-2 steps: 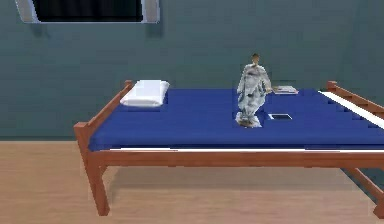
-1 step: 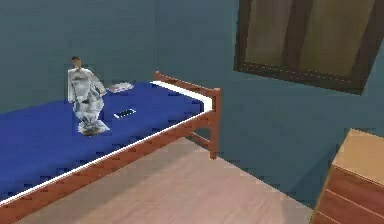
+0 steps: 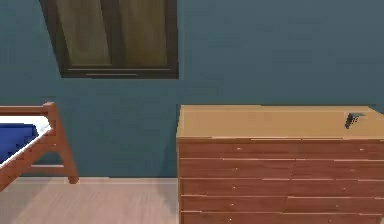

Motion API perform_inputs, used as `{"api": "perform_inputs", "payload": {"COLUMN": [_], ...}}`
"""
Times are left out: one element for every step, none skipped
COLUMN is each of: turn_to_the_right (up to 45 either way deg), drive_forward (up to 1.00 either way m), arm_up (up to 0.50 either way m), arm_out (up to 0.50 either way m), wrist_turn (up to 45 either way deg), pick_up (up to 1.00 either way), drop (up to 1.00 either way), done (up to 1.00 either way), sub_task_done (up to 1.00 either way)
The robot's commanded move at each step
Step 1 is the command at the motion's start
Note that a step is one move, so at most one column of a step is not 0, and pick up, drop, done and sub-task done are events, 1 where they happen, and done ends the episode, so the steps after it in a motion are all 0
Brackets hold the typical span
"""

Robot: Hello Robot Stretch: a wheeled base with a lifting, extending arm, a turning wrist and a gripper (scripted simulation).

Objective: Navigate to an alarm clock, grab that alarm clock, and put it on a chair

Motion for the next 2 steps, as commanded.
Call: {"api": "perform_inputs", "payload": {"turn_to_the_right": [45.0, 24.0], "drive_forward": [0.0, 0.0], "arm_up": [0.0, 0.0], "arm_out": [0.0, 0.0], "wrist_turn": [0.0, 0.0], "pick_up": [0.0, 0.0], "drop": [0.0, 0.0], "done": [0.0, 0.0], "sub_task_done": [0.0, 0.0]}}
